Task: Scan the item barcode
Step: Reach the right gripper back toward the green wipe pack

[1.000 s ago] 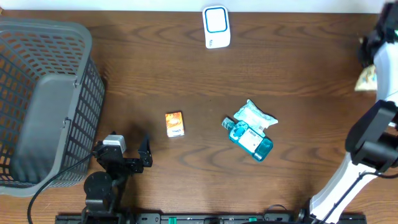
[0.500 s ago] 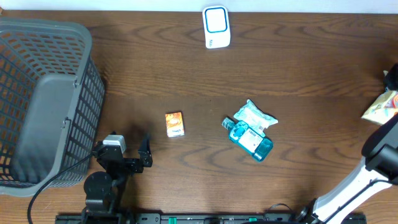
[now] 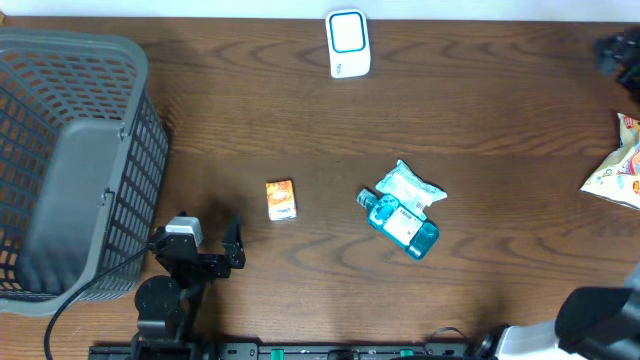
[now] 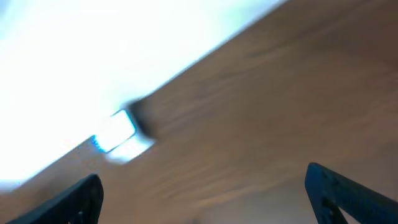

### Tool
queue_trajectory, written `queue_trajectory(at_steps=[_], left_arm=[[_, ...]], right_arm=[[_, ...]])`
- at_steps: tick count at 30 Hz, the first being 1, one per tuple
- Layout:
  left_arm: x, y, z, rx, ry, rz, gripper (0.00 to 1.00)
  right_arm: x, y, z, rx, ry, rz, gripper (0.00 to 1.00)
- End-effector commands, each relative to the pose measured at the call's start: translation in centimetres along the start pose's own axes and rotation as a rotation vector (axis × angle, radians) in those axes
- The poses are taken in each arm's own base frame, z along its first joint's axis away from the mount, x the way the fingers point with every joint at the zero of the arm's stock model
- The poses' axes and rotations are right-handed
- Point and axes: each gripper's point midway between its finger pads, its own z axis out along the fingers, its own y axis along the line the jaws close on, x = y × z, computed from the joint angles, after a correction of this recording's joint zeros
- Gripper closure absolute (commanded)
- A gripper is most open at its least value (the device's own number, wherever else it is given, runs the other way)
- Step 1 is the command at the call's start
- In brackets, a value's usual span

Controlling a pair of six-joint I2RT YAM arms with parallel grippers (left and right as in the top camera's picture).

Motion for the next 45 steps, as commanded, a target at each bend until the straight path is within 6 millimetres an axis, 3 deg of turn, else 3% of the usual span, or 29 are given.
queue_trajectory(at_steps=[1,3,6,8,9,11,14,15,16,19,22,27,33,37,39,45], left_arm=[[1.4,0.1,0.2,0.004,0.047,0.011,0.02],[1.4,0.1,0.2,0.004,0.047,0.011,0.02],[1.4,0.1,0.2,0.004,0.047,0.011,0.02],[1.4,0.1,0.2,0.005,0.047,0.011,0.02],[1.4,0.1,0.2,0.004,0.047,0.011,0.02],[1.4,0.1,0.2,0.004,0.047,0.011,0.02],[1.4,0.1,0.2,0.004,0.047,0.011,0.02],[1.4,0.1,0.2,0.005,0.047,0.011,0.02],[1.4,0.1,0.2,0.004,0.047,0.011,0.02],[1.4,0.1,0.2,0.005,0.047,0.011,0.02],[1.4,0.1,0.2,0.004,0.047,0.011,0.02],[1.4,0.1,0.2,0.004,0.047,0.011,0.02],[1.4,0.1,0.2,0.004,0.047,0.011,0.02],[1.4,0.1,0.2,0.004,0.047,0.011,0.02],[1.4,0.1,0.2,0.004,0.047,0.011,0.02],[1.4,0.1,0.2,0.004,0.047,0.011,0.02]], right_arm=[[3.7,7.7,0.9,-0.346,0.179,0.018,0.01],[5.3,10.0,1.3,-0.407,0.234,-0.01,0.01],[6.9,11.3,2.4,-0.389,0.257,-0.11,0.01],[8.1,11.3,3.7,-0.305,0.266,-0.172,0.14],[8.8,11.3,4.3,-0.263,0.273,-0.226,0.15],[10.6,11.4,5.0,-0.208,0.301,-0.376,0.14],[15.6,13.0,5.9,-0.244,0.413,-0.695,0.1],[17.1,13.4,6.3,-0.258,0.444,-0.765,0.01],[18.1,13.6,6.7,-0.257,0.461,-0.809,0.01],[20.1,14.0,8.4,-0.209,0.466,-0.921,0.01],[20.9,14.3,9.6,-0.158,0.444,-0.988,0.01],[22.7,12.8,11.5,-0.107,0.456,-1.025,0.01],[26.4,7.1,13.7,-0.03,0.555,-0.974,0.01],[28.7,4.5,15.0,-0.004,0.572,-0.91,0.01],[29.5,3.6,15.6,-0.005,0.569,-0.911,0.13],[29.9,2.1,16.5,0.007,0.54,-0.898,0.27]])
